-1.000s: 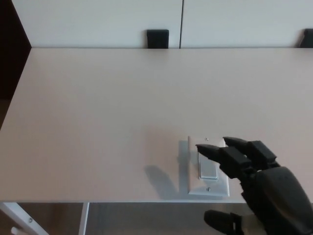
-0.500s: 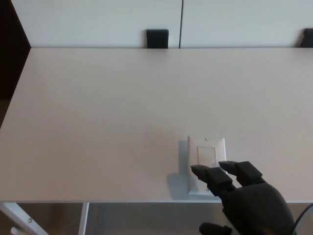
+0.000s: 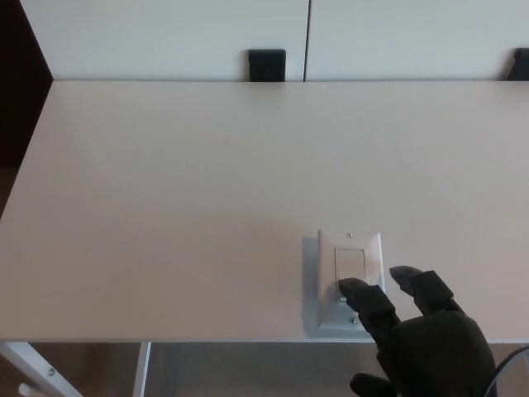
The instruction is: The robot walk towards a table in front and then clicks the light switch button using the right hand's index finger
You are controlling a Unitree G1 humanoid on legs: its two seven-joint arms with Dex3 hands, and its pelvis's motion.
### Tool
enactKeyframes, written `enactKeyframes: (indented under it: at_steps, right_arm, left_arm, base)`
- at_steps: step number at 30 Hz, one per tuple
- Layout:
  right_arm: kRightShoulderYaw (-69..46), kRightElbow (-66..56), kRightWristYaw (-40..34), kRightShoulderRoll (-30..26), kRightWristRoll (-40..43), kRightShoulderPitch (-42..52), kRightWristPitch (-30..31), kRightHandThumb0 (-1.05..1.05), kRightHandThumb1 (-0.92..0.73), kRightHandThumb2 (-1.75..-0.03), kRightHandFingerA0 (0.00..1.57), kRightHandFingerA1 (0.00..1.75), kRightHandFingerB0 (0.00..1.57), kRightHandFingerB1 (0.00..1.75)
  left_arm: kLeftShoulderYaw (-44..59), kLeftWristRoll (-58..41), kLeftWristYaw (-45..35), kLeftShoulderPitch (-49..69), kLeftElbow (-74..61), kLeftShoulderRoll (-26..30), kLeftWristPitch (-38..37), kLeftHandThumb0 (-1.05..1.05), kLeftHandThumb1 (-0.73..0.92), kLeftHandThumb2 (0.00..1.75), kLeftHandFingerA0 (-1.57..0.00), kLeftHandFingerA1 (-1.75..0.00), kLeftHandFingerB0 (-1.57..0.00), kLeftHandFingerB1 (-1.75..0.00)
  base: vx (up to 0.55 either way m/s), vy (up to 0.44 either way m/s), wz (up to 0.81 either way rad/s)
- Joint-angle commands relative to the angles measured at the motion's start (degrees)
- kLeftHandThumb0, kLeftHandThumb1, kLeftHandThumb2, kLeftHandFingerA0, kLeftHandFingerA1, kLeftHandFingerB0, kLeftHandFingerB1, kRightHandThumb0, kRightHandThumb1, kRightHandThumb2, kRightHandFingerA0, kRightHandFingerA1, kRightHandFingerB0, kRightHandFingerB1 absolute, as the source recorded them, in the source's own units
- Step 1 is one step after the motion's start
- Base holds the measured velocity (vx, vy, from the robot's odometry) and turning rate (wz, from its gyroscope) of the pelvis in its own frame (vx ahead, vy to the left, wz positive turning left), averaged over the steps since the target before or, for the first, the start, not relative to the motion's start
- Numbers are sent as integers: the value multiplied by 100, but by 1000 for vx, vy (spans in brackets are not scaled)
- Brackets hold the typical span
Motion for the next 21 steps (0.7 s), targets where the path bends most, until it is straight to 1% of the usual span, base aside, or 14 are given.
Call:
enactKeyframes:
  at_steps: [1, 3, 4, 5, 6, 7, 8, 9, 13, 16, 17, 18, 20, 21]
  right_arm:
    - [102, -114, -324, -92, -632, -9, 448, -86, -62, -98, 2, 43, 11, 42]
    - [145, -127, -368, -85, -705, -15, 508, -85, -61, -96, 3, 50, 12, 46]
    - [170, -120, -391, -75, -735, -36, 536, -85, -61, -96, 3, 50, 12, 46]
    - [187, -133, -382, -79, -760, -33, 559, -82, -76, -63, 3, 54, 16, 34]
    - [208, -153, -378, -76, -754, -24, 575, -82, -76, -63, 3, 54, 16, 35]
    - [219, -159, -378, -77, -749, -22, 587, -82, -76, -63, 3, 54, 16, 35]
    - [236, -158, -340, -71, -726, -10, 601, -84, -60, -97, 2, 48, 9, 46]
    - [251, -118, -347, -70, -726, -17, 626, -83, -59, -94, 4, 51, 10, 46]
    - [286, 9, -310, -91, -660, -35, 652, -86, -61, -96, 2, 42, 11, 43]
    - [316, 80, -270, -103, -618, -21, 671, -84, -60, -96, 2, 40, 11, 41]
    - [323, 130, -301, -108, -598, -44, 673, -82, -72, -62, 1, 51, 19, 33]
    - [335, 192, -323, -102, -590, -68, 683, -87, -61, -97, 2, 42, 12, 44]
    - [364, 289, -306, -83, -572, -109, 709, -86, -61, -97, 2, 42, 12, 44]
    - [373, 312, -313, -81, -561, -117, 718, -82, -74, -63, 2, 49, 18, 33]
  left_arm:
    - [2, 131, 61, -13, -3, 162, 69, -80, 48, 89, -34, -124, -37, -83]
    - [-4, 126, 38, -20, -1, 179, 63, -81, 49, 88, -34, -123, -37, -83]
    - [-1, 131, 41, -40, 27, 193, 50, -81, 49, 88, -34, -123, -37, -83]
    - [-7, 141, 39, -53, 61, 199, 23, -81, 50, 87, -35, -122, -38, -83]
    - [0, 127, 23, -95, 152, 195, -16, -84, 50, 87, -35, -123, -37, -83]
    - [4, 119, 17, -113, 189, 193, -30, -84, 50, 87, -35, -123, -37, -83]
    - [3, 123, 22, -104, 181, 192, -59, -84, 51, 86, -35, -122, -37, -83]
    - [12, 104, 4, -120, 209, 191, -77, -84, 50, 86, -36, -123, -38, -84]
    - [-4, 137, 31, -97, 122, 207, 2, -83, 49, 87, -37, -122, -39, -83]
    - [-22, 164, 22, -56, 71, 225, 23, -82, 51, 87, -35, -120, -38, -81]
    - [-17, 152, 21, -57, 49, 218, 39, -81, 50, 86, -34, -119, -37, -82]
    - [-9, 142, 31, -69, 55, 205, 46, -81, 49, 87, -36, -121, -38, -82]
    - [-12, 162, 56, -86, 53, 200, 29, -82, 49, 88, -36, -121, -38, -83]
    - [-13, 169, 58, -79, 33, 202, 36, -82, 50, 88, -37, -121, -38, -82]
  base:
    - [0, 0, 0]
    - [0, 0, 0]
    - [0, 0, 0]
    - [0, 0, 0]
    - [0, 0, 0]
    - [0, 0, 0]
    - [0, 0, 0]
    - [0, 0, 0]
    - [0, 0, 0]
    - [0, 0, 0]
    - [0, 0, 0]
    - [0, 0, 0]
    - [0, 0, 0]
    - [0, 0, 0]
